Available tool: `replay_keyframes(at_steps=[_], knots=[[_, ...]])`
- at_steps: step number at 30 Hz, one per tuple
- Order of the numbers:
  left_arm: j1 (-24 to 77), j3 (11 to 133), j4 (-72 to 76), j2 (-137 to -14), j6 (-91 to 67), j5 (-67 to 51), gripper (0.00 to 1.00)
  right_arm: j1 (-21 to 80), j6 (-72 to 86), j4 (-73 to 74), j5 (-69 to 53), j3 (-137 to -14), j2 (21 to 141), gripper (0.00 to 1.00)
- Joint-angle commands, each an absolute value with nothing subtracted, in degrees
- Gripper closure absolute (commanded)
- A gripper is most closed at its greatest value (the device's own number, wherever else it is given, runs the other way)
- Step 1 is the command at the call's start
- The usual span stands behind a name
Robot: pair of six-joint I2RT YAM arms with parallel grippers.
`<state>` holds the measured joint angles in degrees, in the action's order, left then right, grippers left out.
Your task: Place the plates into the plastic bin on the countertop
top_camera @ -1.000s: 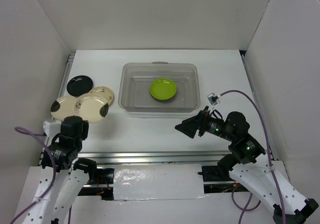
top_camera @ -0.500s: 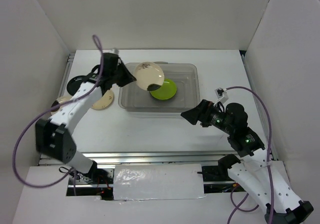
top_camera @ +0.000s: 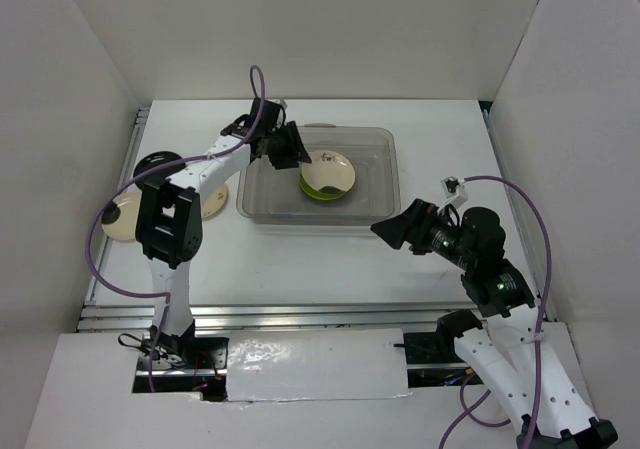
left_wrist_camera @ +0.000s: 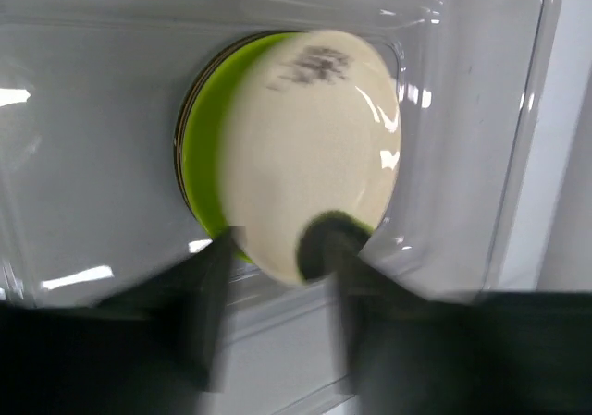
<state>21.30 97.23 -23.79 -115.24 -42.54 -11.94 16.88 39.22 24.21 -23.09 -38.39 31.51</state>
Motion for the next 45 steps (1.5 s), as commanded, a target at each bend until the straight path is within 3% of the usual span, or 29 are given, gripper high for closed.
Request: replay_keyframes(at_steps=[1, 2, 4, 8, 9, 12, 16, 22, 26, 35, 38, 41, 45], knots=[[22.0, 103.0, -26.4, -115.5, -41.3, -10.5, 0.07, 15.4, 37.5, 24.4, -25.7, -40.3, 30.7, 0.00], [22.2, 102.8, -26.8, -114.7, -41.5, -9.1, 0.01, 15.2, 37.4, 24.5, -25.8, -40.3, 30.7, 0.00], [22.6, 100.9, -28.1, -109.6, -42.1, -5.2, 0.01, 14.7, 37.3, 24.6, -26.6, -40.4, 30.4, 0.00], [23.6, 94.2, -34.9, -95.9, -48.6, 16.2, 0.01, 14.1, 37.6, 23.5, -28.0, -40.0, 29.4, 0.00], [23.5, 89.2, -36.4, -89.2, -53.6, 24.8, 0.01, 14.0, 37.9, 23.0, -28.5, -39.6, 29.2, 0.00], [20.3, 76.2, -42.9, -75.9, -66.4, 35.1, 0.01, 13.9, 39.0, 19.6, -30.5, -37.1, 28.3, 0.00], [10.8, 55.2, -35.4, -59.7, -71.7, 31.8, 0.01, 14.0, 41.0, 14.0, -34.9, -33.6, 28.6, 0.00], [0.1, 28.9, -1.2, -45.9, -67.9, 22.6, 0.01, 15.7, 41.9, 11.1, -38.9, -32.4, 27.3, 0.00], [-6.0, 23.3, 8.8, -51.5, -69.1, 18.6, 0.01, 17.2, 42.1, 9.9, -39.9, -31.6, 26.1, 0.00], [-11.0, 26.4, 16.4, -72.0, -70.8, 14.2, 0.07, 19.2, 41.0, 10.6, -40.1, -31.6, 25.8, 0.00], [-11.1, 28.7, 14.2, -75.7, -71.1, 14.2, 0.13, 19.4, 40.3, 11.7, -39.5, -32.0, 25.6, 0.00], [-11.2, 29.4, 14.2, -78.0, -71.0, 14.3, 0.30, 19.5, 40.0, 11.7, -39.3, -31.9, 25.9, 0.00], [-11.2, 31.6, 13.3, -82.2, -70.8, 13.6, 0.35, 19.5, 39.8, 11.5, -39.2, -32.0, 26.5, 0.00]])
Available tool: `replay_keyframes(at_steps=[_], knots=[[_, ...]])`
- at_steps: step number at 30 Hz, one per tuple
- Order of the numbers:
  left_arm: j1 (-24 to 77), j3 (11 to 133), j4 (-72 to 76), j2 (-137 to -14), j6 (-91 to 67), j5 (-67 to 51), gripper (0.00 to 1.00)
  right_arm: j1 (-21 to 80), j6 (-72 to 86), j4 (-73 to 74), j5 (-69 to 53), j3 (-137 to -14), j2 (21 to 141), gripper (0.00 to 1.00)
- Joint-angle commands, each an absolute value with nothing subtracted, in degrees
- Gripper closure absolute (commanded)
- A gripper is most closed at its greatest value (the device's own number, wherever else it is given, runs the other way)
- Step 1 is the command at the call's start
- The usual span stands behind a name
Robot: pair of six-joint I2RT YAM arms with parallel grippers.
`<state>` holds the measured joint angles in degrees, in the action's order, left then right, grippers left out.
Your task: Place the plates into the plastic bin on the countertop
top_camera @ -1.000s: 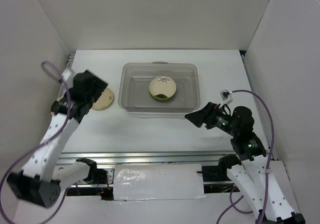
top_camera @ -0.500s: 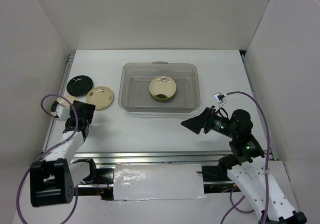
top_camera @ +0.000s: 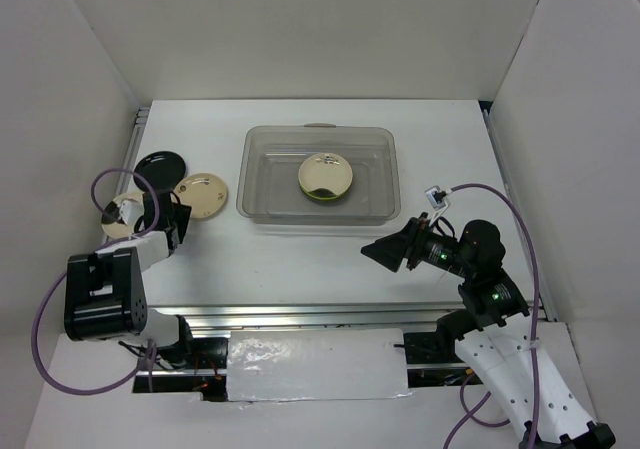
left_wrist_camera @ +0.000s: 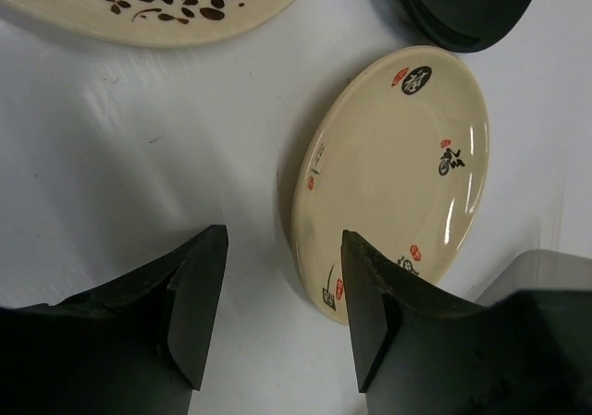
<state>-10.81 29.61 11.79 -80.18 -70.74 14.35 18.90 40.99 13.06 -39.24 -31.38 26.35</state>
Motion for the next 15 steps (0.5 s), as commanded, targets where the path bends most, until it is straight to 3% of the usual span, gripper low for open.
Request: replay_keyframes(at_steps=[1, 2, 7, 11, 13, 15], knots=[[-11.2, 32.1, 13.2, -83.4, -71.0, 13.5, 0.36, 19.5, 39.8, 11.5, -39.2, -31.9, 26.4, 0.00], [-11.2, 32.3, 13.4, -84.0, -71.0, 13.4, 0.39, 19.5, 39.8, 11.7, -39.0, -31.9, 26.5, 0.00], [-11.2, 33.5, 13.7, -88.1, -71.7, 12.8, 0.38, 19.5, 39.2, 12.4, -38.5, -32.2, 26.3, 0.00], [-11.2, 33.4, 13.1, -88.7, -72.7, 13.2, 0.73, 19.5, 38.5, 13.8, -38.0, -33.1, 26.1, 0.00], [-11.2, 33.0, 12.7, -88.5, -73.2, 13.4, 0.75, 19.5, 38.2, 14.2, -37.7, -33.4, 26.0, 0.00], [-11.9, 31.8, 13.0, -87.8, -73.6, 13.2, 0.84, 19.4, 38.2, 14.6, -37.5, -33.8, 25.8, 0.00]])
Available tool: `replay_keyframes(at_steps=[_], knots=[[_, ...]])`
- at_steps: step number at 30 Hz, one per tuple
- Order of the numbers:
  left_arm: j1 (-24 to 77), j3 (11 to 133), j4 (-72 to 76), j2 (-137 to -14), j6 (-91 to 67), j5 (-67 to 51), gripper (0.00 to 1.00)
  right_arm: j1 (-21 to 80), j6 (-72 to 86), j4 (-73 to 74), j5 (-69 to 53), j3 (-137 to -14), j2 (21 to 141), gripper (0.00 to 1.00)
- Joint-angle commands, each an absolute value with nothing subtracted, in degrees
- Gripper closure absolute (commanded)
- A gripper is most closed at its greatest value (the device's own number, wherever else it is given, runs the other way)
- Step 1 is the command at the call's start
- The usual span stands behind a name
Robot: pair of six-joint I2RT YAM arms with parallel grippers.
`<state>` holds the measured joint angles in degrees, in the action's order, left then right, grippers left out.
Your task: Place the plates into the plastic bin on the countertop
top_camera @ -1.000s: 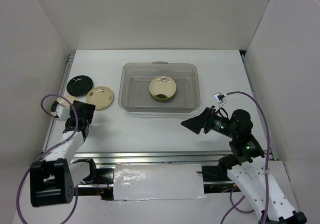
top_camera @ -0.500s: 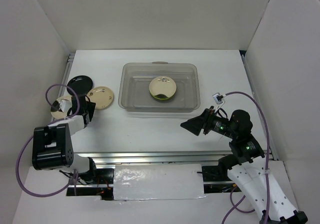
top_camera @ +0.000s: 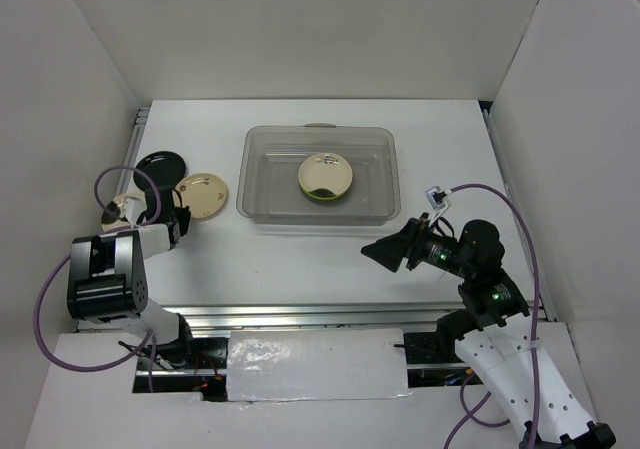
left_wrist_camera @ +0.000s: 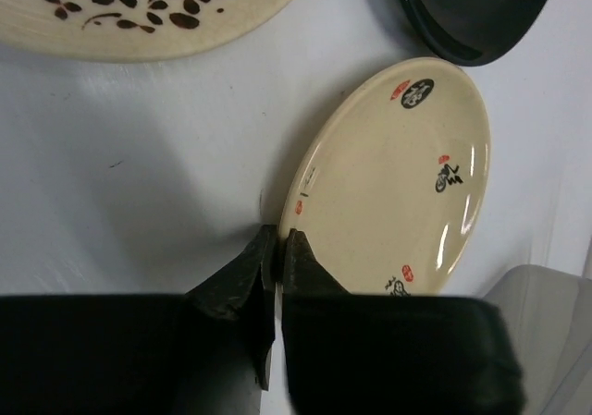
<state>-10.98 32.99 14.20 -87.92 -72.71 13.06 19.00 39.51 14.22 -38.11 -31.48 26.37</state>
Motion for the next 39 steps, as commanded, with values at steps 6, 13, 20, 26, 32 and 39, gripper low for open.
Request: replay_keyframes(at_steps=[6, 13, 20, 26, 32, 39], knots=[[-11.2, 30.1, 9.9, -71.5, -72.8, 12.2, 1.00, 19.4, 37.9, 16.2, -36.3, -35.3, 25.2, 0.00], [-4.3, 48.2, -6.8, -56.5, -62.0, 20.6, 1.00, 19.5, 38.5, 15.9, -36.6, -36.9, 25.7, 0.00], [7.0, 79.6, -14.1, -81.7, -47.9, -3.5, 1.00, 19.4, 38.5, 18.7, -31.6, -39.7, 27.9, 0.00], [17.6, 102.2, -20.0, -112.5, -44.1, -13.6, 1.00, 18.5, 37.5, 22.1, -30.1, -43.0, 29.1, 0.00], [20.6, 105.2, -21.1, -120.3, -46.0, -9.0, 1.00, 18.1, 37.8, 22.3, -30.8, -41.0, 27.5, 0.00], [21.2, 102.7, -19.4, -121.5, -45.9, -9.2, 0.98, 17.8, 37.5, 21.7, -31.6, -40.0, 27.6, 0.00]])
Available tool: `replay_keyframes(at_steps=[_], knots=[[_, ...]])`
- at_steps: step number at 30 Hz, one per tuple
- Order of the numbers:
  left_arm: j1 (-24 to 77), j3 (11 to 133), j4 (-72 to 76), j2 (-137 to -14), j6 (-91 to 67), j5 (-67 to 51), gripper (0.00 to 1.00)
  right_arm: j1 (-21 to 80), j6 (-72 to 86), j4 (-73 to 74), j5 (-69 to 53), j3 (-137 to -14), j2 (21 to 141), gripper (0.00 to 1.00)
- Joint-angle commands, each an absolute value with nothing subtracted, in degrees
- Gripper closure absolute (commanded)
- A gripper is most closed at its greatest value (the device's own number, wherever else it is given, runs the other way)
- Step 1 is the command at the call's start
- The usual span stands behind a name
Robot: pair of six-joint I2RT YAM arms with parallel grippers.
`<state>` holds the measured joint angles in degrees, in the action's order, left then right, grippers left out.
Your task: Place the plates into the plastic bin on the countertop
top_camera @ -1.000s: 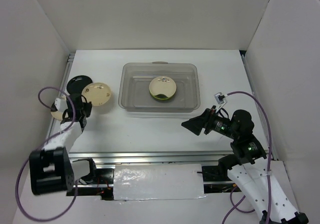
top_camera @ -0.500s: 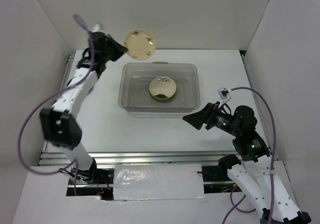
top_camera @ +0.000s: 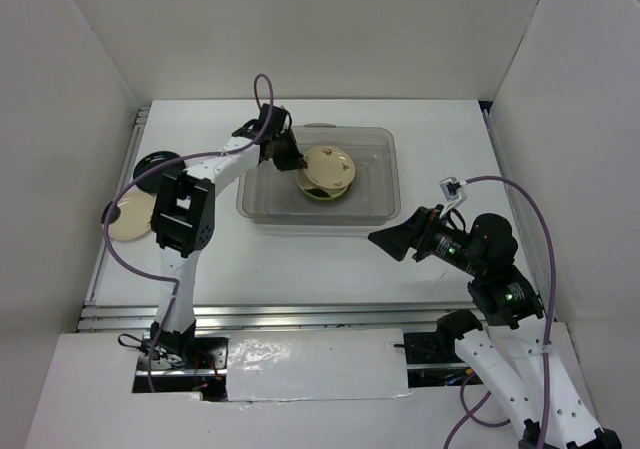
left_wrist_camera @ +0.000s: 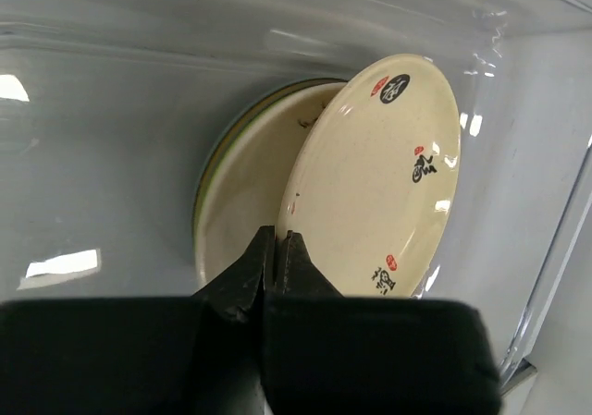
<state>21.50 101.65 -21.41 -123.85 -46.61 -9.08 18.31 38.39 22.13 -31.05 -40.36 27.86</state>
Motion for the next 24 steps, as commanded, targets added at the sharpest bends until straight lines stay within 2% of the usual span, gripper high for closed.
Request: replay_keyframes(at_steps=[1, 5, 6, 9, 14, 17, 19, 24], knots=[[21.5, 102.1, -19.7, -120.7, -45.7, -8.9, 0.90, 17.8, 37.5, 21.4, -31.8, -40.0, 27.7, 0.00], [22.9, 97.7, -20.0, -114.2, -45.6, -2.1, 0.57, 17.8, 37.8, 20.7, -32.5, -39.4, 28.0, 0.00], [23.1, 95.9, -20.0, -112.7, -45.9, -0.7, 0.28, 17.8, 38.0, 20.4, -32.5, -39.3, 27.9, 0.00], [23.2, 93.9, -19.7, -107.2, -46.3, -0.4, 0.01, 17.8, 38.4, 19.9, -32.9, -38.9, 27.9, 0.00], [24.1, 93.7, -24.4, -99.1, -45.9, 6.9, 0.01, 17.8, 39.0, 18.9, -33.4, -38.8, 27.9, 0.00], [23.5, 91.2, -29.5, -92.4, -49.4, 18.4, 0.01, 17.8, 39.3, 18.5, -33.2, -38.2, 27.9, 0.00], [19.3, 86.1, -31.5, -87.8, -54.7, 23.9, 0.01, 17.8, 39.8, 17.4, -33.6, -37.5, 27.7, 0.00], [3.6, 70.1, -26.7, -79.7, -62.9, 23.5, 0.01, 18.1, 40.3, 14.8, -35.9, -35.6, 26.8, 0.00]])
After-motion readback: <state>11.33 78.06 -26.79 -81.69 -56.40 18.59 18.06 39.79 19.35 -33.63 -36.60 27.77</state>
